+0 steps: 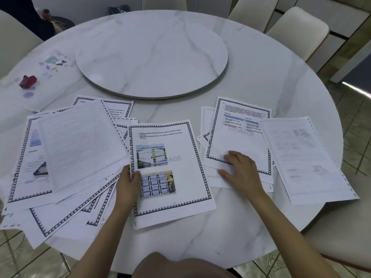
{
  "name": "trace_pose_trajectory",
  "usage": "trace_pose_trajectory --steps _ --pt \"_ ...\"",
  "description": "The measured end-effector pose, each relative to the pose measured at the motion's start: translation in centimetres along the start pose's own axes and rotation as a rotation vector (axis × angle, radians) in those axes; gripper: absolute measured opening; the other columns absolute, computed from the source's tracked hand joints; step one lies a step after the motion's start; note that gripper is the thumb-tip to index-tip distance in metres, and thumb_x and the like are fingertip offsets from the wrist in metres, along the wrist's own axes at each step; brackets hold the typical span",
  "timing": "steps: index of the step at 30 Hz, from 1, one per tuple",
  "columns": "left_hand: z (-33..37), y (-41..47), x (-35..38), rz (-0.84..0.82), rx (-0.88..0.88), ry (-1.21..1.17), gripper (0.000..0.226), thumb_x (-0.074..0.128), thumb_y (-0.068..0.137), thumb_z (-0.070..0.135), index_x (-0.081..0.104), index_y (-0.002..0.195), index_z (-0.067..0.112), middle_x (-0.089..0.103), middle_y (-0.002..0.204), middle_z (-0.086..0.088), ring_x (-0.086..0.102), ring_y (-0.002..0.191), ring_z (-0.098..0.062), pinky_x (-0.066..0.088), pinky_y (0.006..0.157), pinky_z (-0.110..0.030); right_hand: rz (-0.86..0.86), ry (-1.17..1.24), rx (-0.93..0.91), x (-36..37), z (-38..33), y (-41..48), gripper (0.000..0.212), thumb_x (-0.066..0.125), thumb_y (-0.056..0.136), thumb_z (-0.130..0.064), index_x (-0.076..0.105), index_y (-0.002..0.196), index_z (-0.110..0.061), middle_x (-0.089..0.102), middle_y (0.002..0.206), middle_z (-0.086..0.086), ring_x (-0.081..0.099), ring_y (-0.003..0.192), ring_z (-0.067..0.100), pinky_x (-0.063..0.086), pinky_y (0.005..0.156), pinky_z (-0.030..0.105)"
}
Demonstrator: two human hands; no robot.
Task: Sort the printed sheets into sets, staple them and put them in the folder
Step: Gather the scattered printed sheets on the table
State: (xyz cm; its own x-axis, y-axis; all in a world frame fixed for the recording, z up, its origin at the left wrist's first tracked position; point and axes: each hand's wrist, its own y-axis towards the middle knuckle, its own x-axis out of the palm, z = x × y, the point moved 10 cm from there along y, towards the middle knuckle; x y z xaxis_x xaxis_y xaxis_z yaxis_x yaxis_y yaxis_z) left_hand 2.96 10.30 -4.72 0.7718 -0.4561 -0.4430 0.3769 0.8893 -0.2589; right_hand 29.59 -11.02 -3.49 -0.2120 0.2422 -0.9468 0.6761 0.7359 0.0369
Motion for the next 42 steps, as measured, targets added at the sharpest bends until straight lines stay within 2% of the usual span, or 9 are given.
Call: trace_pose_trajectory --steps 5,11,15,19,22,29,35,39,42 --pt "-0.1 -0.2 0.0 -0.003 0.015 -0.014 0.029 0.041 0.097 0.014 0.049 0.125 0.007 0.059 0.116 -0.005 0.052 0.099 -0.017 0.037 0.084 -0.028 0.036 -0.017 -0.055 -0.1 -0.3 -0.1 0.057 0.047 0.076 -0.055 0.062 0.113 -0.015 0.054 0.13 0.004 0.05 0.12 0.023 0.029 0.104 0.04" --pt "-0.1 -0.2 0.0 -0.001 0.015 -0.025 0.031 0.04 0.098 0.014 0.047 0.127 0.006 0.058 0.115 -0.004 0.052 0.099 -0.017 0.037 0.084 -0.027 0.073 -0.135 -0.104 -0.4 -0.7 0.0 0.056 0.036 0.076 -0.058 0.066 0.103 -0.019 0.062 0.118 0.004 0.059 0.111 0.018 0.004 0.107 0.041" --pt "-0.3 -0.1 0.0 0.001 0.02 -0.011 0.03 0.041 0.098 0.014 0.048 0.125 0.006 0.059 0.118 -0.008 0.052 0.098 -0.018 0.036 0.083 -0.027 0.148 -0.227 -0.179 -0.7 -1.6 -0.3 0.047 0.04 0.078 -0.051 0.068 0.094 -0.017 0.069 0.103 0.004 0.067 0.097 0.018 0.01 0.105 0.042" --pt "-0.3 -0.1 0.0 -0.008 0.021 -0.016 0.031 0.041 0.098 0.015 0.047 0.127 0.006 0.059 0.12 -0.008 0.052 0.099 -0.017 0.037 0.085 -0.028 0.367 -0.27 -0.288 -2.4 -2.8 -1.1 0.034 0.046 0.081 -0.035 0.069 0.088 -0.012 0.071 0.084 0.0 0.068 0.074 0.016 0.02 0.102 0.044" --pt "-0.3 -0.1 0.1 -0.011 0.029 -0.022 0.031 0.04 0.098 0.014 0.046 0.127 0.007 0.058 0.119 -0.007 0.052 0.099 -0.017 0.036 0.085 -0.028 0.493 -0.287 -0.325 -3.3 -2.8 -1.3 0.03 0.042 0.091 -0.024 0.067 0.081 -0.011 0.067 0.067 0.0 0.063 0.058 0.019 0.032 0.094 0.04" --pt "-1.1 0.2 0.2 -0.017 0.011 -0.009 0.033 0.041 0.097 0.016 0.046 0.129 0.007 0.058 0.124 -0.009 0.055 0.111 -0.024 0.041 0.092 -0.033 0.607 -0.125 -0.358 -6.1 -2.9 -1.3 0.031 0.046 0.094 -0.023 0.068 0.083 -0.004 0.067 0.067 0.006 0.058 0.051 0.02 0.048 0.051 0.028" --pt "-1.5 0.3 0.2 -0.011 -0.005 -0.002 0.038 0.043 0.097 0.018 0.042 0.134 0.009 0.057 0.128 -0.009 0.053 0.117 -0.028 0.041 0.098 -0.038 0.539 0.008 -0.379 -5.2 -3.6 -1.7 0.044 0.036 0.1 -0.026 0.068 0.081 -0.004 0.067 0.067 0.007 0.059 0.05 0.024 0.048 0.044 0.028" --pt "-0.4 -0.5 0.0 0.025 0.054 -0.095 0.046 0.043 0.097 0.016 0.028 0.139 0.028 0.059 0.095 -0.005 0.06 0.089 -0.024 0.047 0.083 -0.035 0.572 0.079 -0.449 -5.7 -7.2 -3.6 0.027 0.05 0.094 -0.018 0.068 0.079 -0.004 0.065 0.065 0.006 0.058 0.051 0.022 0.048 0.045 0.029" --pt "0.8 -1.7 0.0 0.045 0.13 -0.098 0.031 0.042 0.098 0.016 0.042 0.126 0.028 0.058 0.092 0.007 0.059 0.085 -0.013 0.044 0.067 -0.015 0.567 0.153 -0.567 -4.9 -11.2 -6.0 0.014 0.057 0.088 -0.011 0.066 0.079 -0.007 0.063 0.062 0.005 0.057 0.051 0.021 0.044 0.046 0.028"
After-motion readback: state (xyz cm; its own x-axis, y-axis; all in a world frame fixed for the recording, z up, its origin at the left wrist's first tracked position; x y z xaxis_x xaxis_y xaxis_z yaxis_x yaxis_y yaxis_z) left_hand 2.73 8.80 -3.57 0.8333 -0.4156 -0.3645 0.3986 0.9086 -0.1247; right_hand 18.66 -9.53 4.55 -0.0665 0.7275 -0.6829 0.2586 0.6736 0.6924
